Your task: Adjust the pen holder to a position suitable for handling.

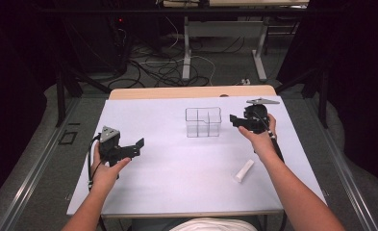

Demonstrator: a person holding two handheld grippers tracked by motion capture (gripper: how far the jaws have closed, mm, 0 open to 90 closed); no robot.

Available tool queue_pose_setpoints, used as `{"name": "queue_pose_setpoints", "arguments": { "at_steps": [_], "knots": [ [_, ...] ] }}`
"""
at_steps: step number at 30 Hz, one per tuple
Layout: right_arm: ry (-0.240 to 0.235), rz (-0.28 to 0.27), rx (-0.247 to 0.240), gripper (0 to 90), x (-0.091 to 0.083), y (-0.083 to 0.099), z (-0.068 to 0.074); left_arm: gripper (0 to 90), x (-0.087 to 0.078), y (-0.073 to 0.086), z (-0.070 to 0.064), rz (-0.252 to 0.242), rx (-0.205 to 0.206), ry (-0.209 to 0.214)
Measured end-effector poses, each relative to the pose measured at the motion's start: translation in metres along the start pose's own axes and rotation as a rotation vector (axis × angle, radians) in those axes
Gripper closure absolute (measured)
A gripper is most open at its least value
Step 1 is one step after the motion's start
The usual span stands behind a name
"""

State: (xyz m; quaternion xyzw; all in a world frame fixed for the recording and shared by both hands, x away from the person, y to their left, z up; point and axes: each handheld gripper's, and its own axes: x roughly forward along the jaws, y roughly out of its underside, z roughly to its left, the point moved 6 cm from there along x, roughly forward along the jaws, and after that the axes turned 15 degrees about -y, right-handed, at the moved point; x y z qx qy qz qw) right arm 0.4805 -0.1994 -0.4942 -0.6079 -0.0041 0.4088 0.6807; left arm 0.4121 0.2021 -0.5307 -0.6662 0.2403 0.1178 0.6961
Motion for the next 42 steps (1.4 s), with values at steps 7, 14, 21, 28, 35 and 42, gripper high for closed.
{"name": "queue_pose_setpoints", "arguments": {
  "at_steps": [7,14,21,28,35,42],
  "knots": [
    [-0.008,0.020,-0.010,39.6,0.014,-0.014,0.008,0.6,-0.001,-0.001,-0.001,-0.003,0.003,-0.001],
    [-0.013,0.058,-0.008,44.6,0.032,-0.020,0.008,0.6,0.000,0.001,-0.001,0.005,0.003,-0.001],
    [-0.033,0.091,-0.001,50.4,0.047,-0.022,0.012,0.6,0.000,0.002,0.002,0.009,-0.006,-0.003],
    [-0.040,0.127,-0.006,51.6,0.063,-0.016,0.015,0.6,0.001,0.003,0.003,0.011,-0.006,-0.004],
    [-0.047,0.158,0.028,52.0,0.074,-0.010,0.013,0.6,0.002,0.003,0.003,0.016,-0.006,-0.002],
    [-0.047,0.184,0.030,55.2,0.082,-0.005,0.011,0.7,0.002,0.004,0.004,0.015,-0.007,-0.002]
  ]
}}
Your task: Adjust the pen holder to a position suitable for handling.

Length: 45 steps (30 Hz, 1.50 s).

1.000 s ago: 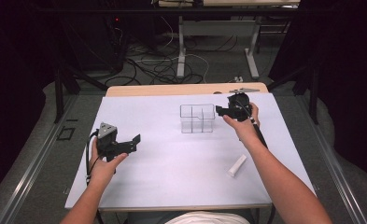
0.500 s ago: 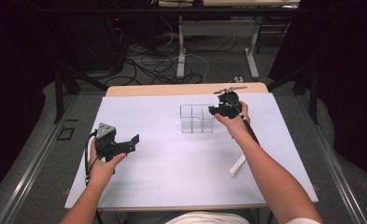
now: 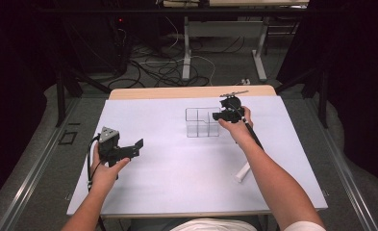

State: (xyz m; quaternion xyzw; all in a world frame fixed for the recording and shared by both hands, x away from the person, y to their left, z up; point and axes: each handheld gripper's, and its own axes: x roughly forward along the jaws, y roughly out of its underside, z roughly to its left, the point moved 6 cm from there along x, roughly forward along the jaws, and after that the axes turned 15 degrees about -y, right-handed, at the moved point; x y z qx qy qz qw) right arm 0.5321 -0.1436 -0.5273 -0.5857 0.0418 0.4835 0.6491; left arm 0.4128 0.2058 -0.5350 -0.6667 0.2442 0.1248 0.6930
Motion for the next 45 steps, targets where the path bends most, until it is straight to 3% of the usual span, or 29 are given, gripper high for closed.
{"name": "queue_pose_setpoints", "arguments": {
  "at_steps": [6,21,26,35,40,42,45],
  "knots": [
    [0.009,0.016,-0.002,57.2,0.006,0.002,-0.003,0.8,0.000,0.001,0.001,0.006,0.004,0.001],
    [0.029,0.043,-0.011,73.0,0.013,0.005,-0.010,0.9,0.001,0.002,0.001,0.012,0.003,0.002],
    [0.026,0.043,-0.008,73.7,0.014,0.005,-0.012,0.9,0.001,0.001,0.001,0.011,0.004,0.002],
    [0.030,0.020,0.075,75.7,0.013,0.005,-0.010,0.9,0.001,0.001,0.000,0.010,-0.006,0.009],
    [0.013,0.026,0.167,78.9,0.012,0.006,-0.009,0.9,0.002,0.001,0.001,0.011,0.001,0.009],
    [0.000,0.040,0.176,81.6,0.012,0.005,-0.008,0.9,0.002,0.001,0.001,0.011,0.001,0.009],
    [0.026,0.054,0.156,83.1,0.012,0.005,-0.004,1.0,0.002,0.001,0.001,0.011,0.001,0.008]
  ]
}}
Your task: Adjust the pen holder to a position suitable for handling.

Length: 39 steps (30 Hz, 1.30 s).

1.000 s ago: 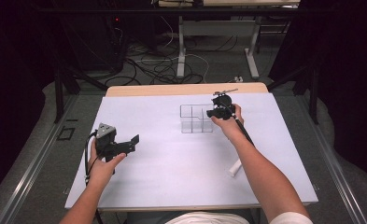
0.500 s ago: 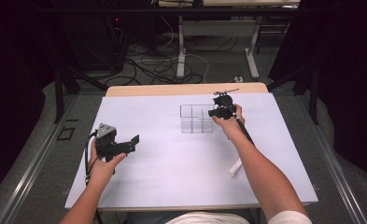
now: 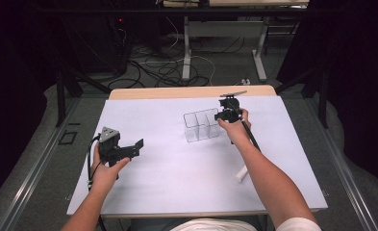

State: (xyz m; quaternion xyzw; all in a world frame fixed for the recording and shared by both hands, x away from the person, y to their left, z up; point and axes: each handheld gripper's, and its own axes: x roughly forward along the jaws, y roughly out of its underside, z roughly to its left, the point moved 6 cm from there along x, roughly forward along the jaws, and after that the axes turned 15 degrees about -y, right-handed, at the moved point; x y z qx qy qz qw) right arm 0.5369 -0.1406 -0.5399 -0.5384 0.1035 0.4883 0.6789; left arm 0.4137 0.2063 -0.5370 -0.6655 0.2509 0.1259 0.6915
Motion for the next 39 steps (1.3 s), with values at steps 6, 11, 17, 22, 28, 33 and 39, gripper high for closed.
{"name": "queue_pose_setpoints", "arguments": {
  "at_steps": [6,11,17,22,28,33,39],
  "knots": [
    [0.005,0.015,0.021,83.2,-0.003,0.001,0.001,0.9,0.000,0.000,0.001,-0.001,-0.004,-0.001],
    [0.025,0.029,0.031,84.0,-0.005,0.002,0.003,0.9,0.000,0.000,0.000,-0.002,-0.008,0.001],
    [0.045,0.046,0.030,84.8,-0.007,0.003,0.006,1.0,0.001,0.001,-0.002,0.004,-0.007,0.007],
    [0.084,0.052,0.019,87.5,-0.007,0.003,0.008,0.9,0.001,0.001,-0.002,0.003,-0.004,0.006],
    [0.079,0.074,0.026,88.8,-0.009,0.006,0.010,1.0,0.002,0.001,-0.002,0.002,-0.004,0.007],
    [0.088,0.105,0.015,88.9,-0.012,0.010,0.014,1.0,0.002,0.001,-0.002,0.003,0.000,0.006],
    [0.088,0.152,-0.014,88.7,-0.018,0.021,0.022,0.9,0.002,0.001,-0.004,0.004,-0.004,0.013]
  ]
}}
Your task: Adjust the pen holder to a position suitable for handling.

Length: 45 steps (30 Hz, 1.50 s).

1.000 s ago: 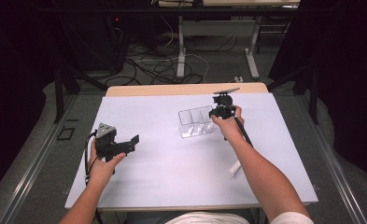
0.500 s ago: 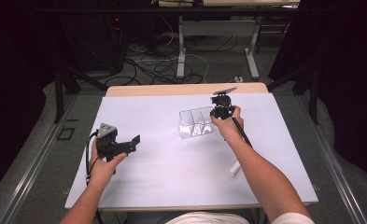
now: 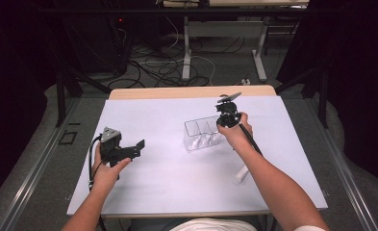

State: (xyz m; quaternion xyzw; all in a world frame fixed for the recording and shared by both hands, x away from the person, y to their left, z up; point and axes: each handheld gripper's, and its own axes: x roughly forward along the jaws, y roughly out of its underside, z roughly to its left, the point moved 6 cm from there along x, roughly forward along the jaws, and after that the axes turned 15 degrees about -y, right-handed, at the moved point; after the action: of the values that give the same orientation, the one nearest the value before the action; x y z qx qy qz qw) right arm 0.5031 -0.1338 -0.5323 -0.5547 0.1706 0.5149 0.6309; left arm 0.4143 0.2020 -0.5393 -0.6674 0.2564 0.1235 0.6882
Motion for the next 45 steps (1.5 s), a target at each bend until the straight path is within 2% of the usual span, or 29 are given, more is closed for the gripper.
{"name": "queue_pose_setpoints", "arguments": {
  "at_steps": [3,4,5,7,13,14,16,17,18,20,21,24,26,27,28,36,41,43,45],
  "knots": [
    [0.001,0.021,-0.029,88.7,-0.002,0.006,0.005,0.9,0.000,-0.001,0.000,-0.002,0.003,0.001],
    [0.008,0.032,-0.022,88.7,-0.003,0.008,0.008,0.9,0.000,-0.001,-0.001,0.000,0.003,0.002],
    [0.010,0.036,-0.048,88.7,-0.003,0.008,0.009,1.0,0.000,-0.001,-0.001,0.000,0.003,0.002],
    [0.019,0.050,-0.065,88.5,-0.003,0.011,0.012,1.0,-0.001,-0.001,-0.002,0.002,0.005,0.005],
    [0.018,0.069,-0.063,88.5,-0.005,0.016,0.018,1.0,0.000,-0.001,-0.003,0.000,0.014,0.006],
    [0.002,0.060,-0.059,88.3,-0.004,0.017,0.019,1.0,0.000,-0.001,-0.003,-0.001,0.013,0.007],
    [0.009,0.074,-0.054,88.1,-0.005,0.019,0.020,0.9,0.000,0.000,-0.003,0.001,0.013,0.007],
    [0.001,0.058,-0.054,88.1,-0.004,0.019,0.021,1.0,0.000,0.000,-0.003,0.000,0.013,0.007],
    [-0.004,0.068,-0.053,88.0,-0.005,0.020,0.022,0.9,0.000,0.000,-0.003,0.000,0.013,0.006],
    [-0.025,0.062,-0.039,87.3,-0.004,0.021,0.023,1.0,0.000,-0.001,-0.004,-0.002,0.012,0.006],
    [-0.026,0.090,-0.031,86.8,-0.006,0.022,0.024,0.9,0.000,-0.001,-0.004,-0.003,0.012,0.007],
    [-0.035,0.092,-0.013,86.0,-0.008,0.023,0.025,1.0,0.000,0.000,-0.004,-0.001,0.013,0.008],
    [-0.051,0.087,-0.020,85.3,-0.010,0.024,0.024,1.0,0.000,0.000,-0.004,0.002,0.022,0.007],
    [-0.069,0.048,-0.019,84.5,-0.009,0.024,0.024,0.9,0.001,0.000,-0.005,0.003,0.023,0.008],
    [-0.069,0.063,-0.008,82.7,-0.012,0.024,0.023,1.0,0.001,0.000,-0.005,0.002,0.024,0.008],
    [-0.150,-0.001,-0.003,73.8,-0.021,0.033,0.024,1.0,0.001,0.001,-0.007,0.003,0.026,0.006],
    [-0.176,-0.019,0.001,71.5,-0.026,0.042,0.023,0.9,0.001,0.002,-0.009,0.007,0.040,0.007],
    [-0.214,-0.047,0.020,68.6,-0.030,0.048,0.023,1.0,0.002,0.002,-0.011,0.010,0.046,0.009],
    [-0.244,-0.050,0.028,66.7,-0.033,0.052,0.024,1.0,0.002,0.003,-0.012,0.015,0.057,0.010]
  ]
}}
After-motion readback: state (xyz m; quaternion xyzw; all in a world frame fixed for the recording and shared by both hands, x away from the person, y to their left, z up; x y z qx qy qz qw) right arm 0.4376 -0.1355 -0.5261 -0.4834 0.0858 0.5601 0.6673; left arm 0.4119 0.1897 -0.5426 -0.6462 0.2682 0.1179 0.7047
